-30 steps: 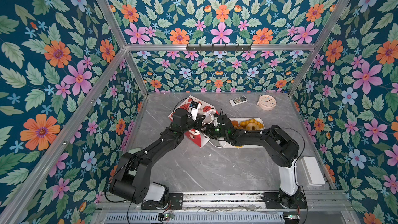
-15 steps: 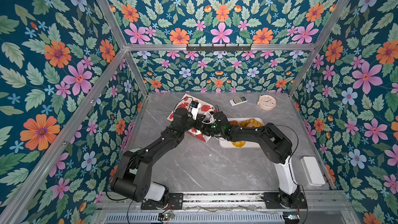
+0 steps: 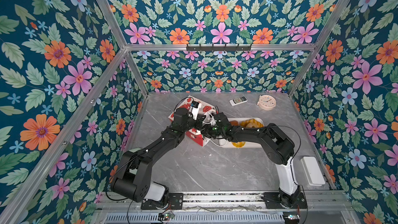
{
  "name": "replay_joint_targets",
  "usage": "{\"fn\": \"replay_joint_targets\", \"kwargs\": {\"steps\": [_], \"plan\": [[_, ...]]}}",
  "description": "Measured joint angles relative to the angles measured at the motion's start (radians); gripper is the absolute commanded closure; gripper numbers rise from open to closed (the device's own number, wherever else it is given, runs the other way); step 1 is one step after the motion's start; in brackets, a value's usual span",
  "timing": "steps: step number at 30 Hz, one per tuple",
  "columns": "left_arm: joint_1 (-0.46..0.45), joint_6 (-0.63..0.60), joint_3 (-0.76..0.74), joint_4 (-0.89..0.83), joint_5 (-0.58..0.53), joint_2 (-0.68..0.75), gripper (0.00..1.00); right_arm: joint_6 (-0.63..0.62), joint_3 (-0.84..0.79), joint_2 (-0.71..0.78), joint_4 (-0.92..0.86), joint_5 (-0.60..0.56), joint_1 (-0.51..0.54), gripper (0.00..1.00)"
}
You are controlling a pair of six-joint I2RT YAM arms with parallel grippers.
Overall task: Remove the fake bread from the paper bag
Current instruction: 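Close the right tongs on the twisted bread and lift it out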
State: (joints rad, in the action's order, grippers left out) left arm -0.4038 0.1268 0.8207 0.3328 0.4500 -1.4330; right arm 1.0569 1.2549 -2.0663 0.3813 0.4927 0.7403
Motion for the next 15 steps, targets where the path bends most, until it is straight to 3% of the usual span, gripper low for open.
{"fn": "replay_joint_targets", "kwargs": {"steps": [15], "plan": [[0.01,0.0,0.025,-0.041,-0.032,-0.006,1.0,-0.138,-0.212,0.255,-0.145,-0.028,-0.004,1.0]]}}
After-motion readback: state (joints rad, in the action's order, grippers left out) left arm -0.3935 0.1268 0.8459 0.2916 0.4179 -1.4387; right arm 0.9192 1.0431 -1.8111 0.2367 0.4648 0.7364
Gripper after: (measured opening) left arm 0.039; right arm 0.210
